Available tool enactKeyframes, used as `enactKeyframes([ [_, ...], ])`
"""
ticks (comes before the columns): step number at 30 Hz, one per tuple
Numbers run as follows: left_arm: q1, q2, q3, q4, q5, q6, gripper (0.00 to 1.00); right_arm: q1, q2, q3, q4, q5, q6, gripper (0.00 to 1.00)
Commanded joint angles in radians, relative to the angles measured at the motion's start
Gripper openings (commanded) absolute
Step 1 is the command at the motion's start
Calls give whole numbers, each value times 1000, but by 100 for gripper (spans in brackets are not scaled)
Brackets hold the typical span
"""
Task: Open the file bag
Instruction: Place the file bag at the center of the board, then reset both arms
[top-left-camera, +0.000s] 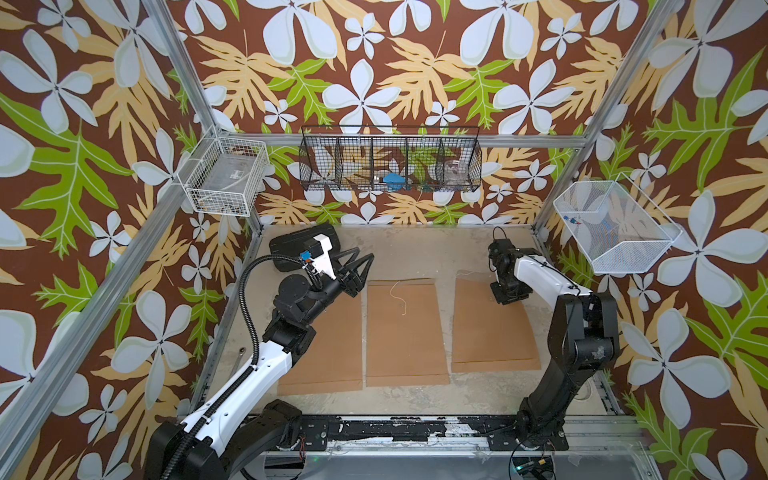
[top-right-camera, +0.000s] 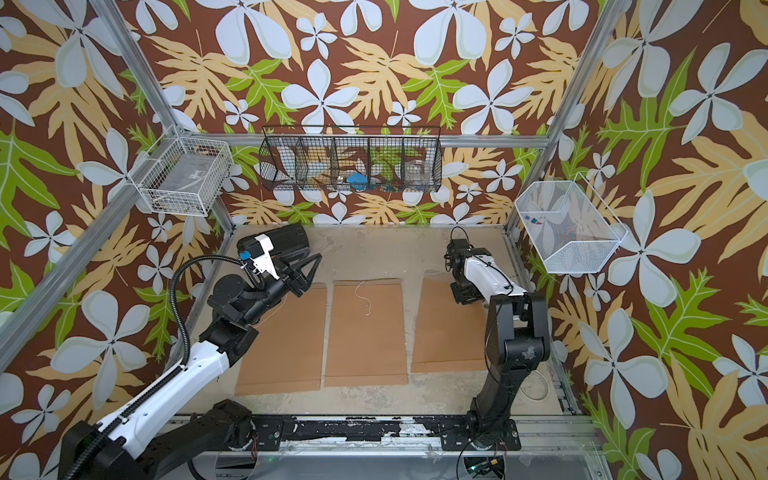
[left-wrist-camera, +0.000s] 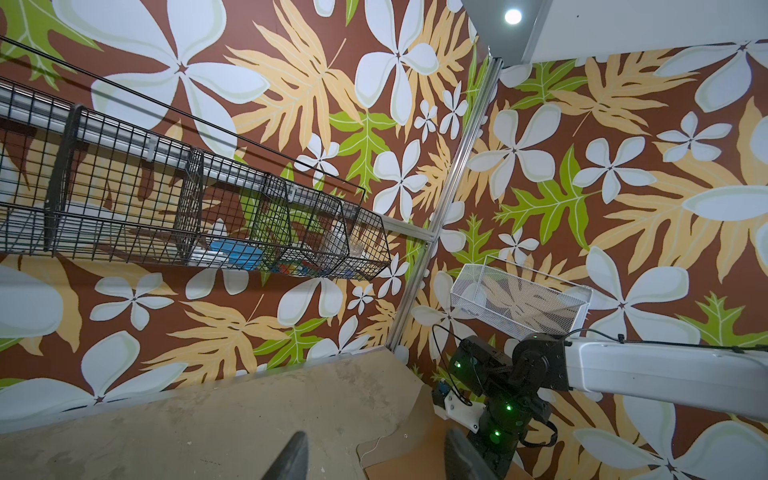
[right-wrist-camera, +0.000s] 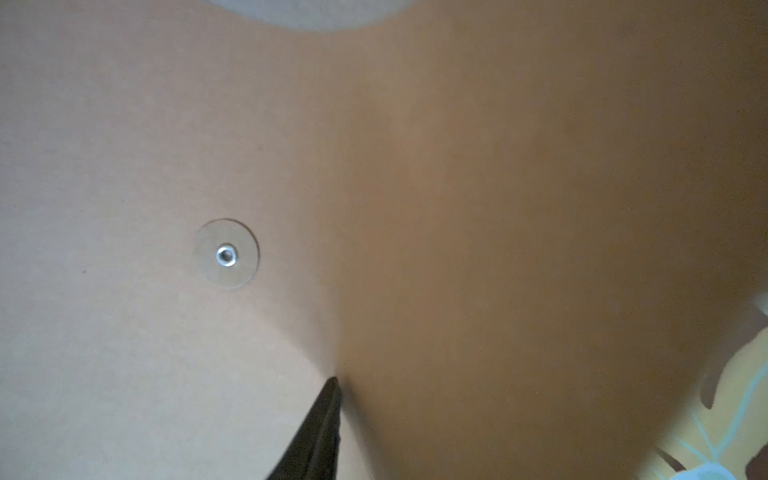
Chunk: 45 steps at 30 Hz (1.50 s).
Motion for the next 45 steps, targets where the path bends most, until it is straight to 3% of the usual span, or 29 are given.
enactKeyframes([
  [1, 0, -3, 5, 31, 6, 12, 56, 1, 2, 6, -22, 46, 12, 39],
  [11, 0, 2, 4, 36, 7, 12, 56, 1, -1, 21, -25, 92, 25, 47],
  [16, 0, -1, 3, 35, 7, 13, 56, 1, -6, 27, -27, 117, 36, 56],
  [25, 0, -2, 3, 34, 4, 14, 56, 2, -23, 30, -28, 189, 58, 59],
  [29, 0, -3, 0, 35, 3, 12, 56, 14, -55, 35, 7, 116, 74, 49],
  [32, 0, 5, -1, 35, 0, 5, 56, 28, -102, 17, 70, -13, 88, 23],
  [34, 0, 11, -1, 34, -4, 0, 56, 31, -132, -8, 121, -90, 101, 13],
  [45, 0, 33, -6, -43, -133, -18, 69, 42, -276, -278, 470, -226, 174, 11],
])
